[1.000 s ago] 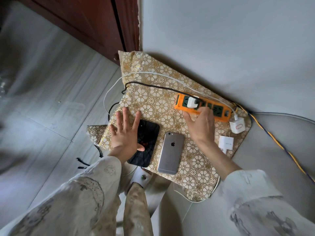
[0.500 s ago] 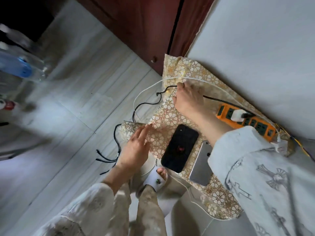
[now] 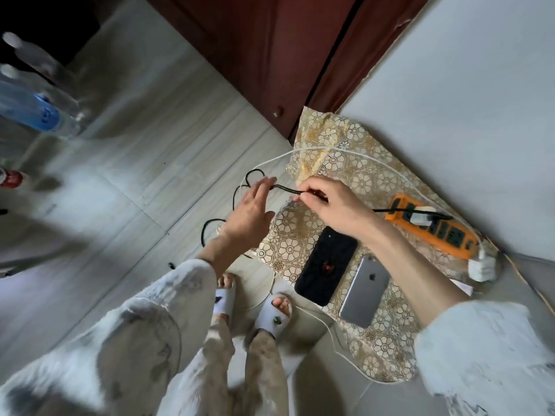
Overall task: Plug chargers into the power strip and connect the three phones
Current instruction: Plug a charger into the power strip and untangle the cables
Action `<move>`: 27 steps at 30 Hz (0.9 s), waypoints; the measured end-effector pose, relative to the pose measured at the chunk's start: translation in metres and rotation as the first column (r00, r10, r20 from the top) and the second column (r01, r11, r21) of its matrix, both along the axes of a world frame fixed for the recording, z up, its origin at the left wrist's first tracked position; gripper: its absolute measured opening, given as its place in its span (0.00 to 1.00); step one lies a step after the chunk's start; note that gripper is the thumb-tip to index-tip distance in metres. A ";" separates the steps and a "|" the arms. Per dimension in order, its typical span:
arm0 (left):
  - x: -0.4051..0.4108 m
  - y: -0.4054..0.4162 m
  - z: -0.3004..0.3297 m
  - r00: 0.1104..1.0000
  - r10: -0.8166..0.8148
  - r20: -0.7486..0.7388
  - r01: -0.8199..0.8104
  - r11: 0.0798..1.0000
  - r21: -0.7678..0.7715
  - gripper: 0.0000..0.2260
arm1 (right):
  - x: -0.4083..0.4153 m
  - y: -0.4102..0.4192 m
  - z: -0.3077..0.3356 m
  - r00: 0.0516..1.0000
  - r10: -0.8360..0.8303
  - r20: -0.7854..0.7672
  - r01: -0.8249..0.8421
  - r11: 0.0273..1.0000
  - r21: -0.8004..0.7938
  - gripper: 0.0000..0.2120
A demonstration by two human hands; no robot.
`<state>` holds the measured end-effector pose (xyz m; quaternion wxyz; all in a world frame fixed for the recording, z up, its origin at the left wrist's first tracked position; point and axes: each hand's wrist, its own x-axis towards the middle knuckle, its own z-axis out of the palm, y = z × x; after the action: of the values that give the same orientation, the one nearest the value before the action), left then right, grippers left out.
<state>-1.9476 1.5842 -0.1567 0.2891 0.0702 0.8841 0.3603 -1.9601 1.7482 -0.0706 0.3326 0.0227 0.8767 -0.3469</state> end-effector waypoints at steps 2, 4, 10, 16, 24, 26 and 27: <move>-0.013 0.004 0.004 0.999 0.011 -0.047 -0.011 1.000 0.006 0.15 | 0.005 0.007 0.016 0.997 -0.076 -0.025 0.073 0.991 -0.111 0.09; -0.016 -0.002 0.010 0.995 0.045 -0.089 -0.045 0.999 0.009 0.08 | 0.011 0.016 0.029 0.977 -0.206 -0.064 0.189 0.960 -0.207 0.09; -0.004 -0.033 0.056 0.961 0.212 -0.176 -0.222 0.974 -0.038 0.06 | 0.041 0.032 0.035 0.846 -0.412 -0.338 0.436 0.900 -0.006 0.19; 0.007 -0.015 0.139 0.892 0.451 0.035 -0.440 0.849 0.292 0.06 | 0.093 0.027 0.055 0.826 -0.514 -0.231 0.511 0.856 -0.077 0.20; 0.041 0.019 0.243 0.893 0.443 0.072 -0.416 0.757 0.504 0.05 | 0.122 -0.032 0.097 0.930 -0.351 -0.111 0.316 0.915 -0.251 0.17; 0.040 0.019 0.264 0.895 0.441 0.069 -0.407 0.744 0.529 0.05 | 0.124 -0.032 0.111 0.909 -0.374 -0.187 0.324 0.912 -0.251 0.08; 0.041 0.019 0.273 0.893 0.442 0.082 -0.412 0.731 0.544 0.06 | 0.124 -0.030 0.120 0.903 -0.365 -0.227 0.310 0.919 -0.244 0.08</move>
<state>-1.9070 1.6030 0.1163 0.1426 -0.0455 0.7428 0.6525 -1.8364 1.7184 0.0497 0.1463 0.0940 0.8563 -0.4863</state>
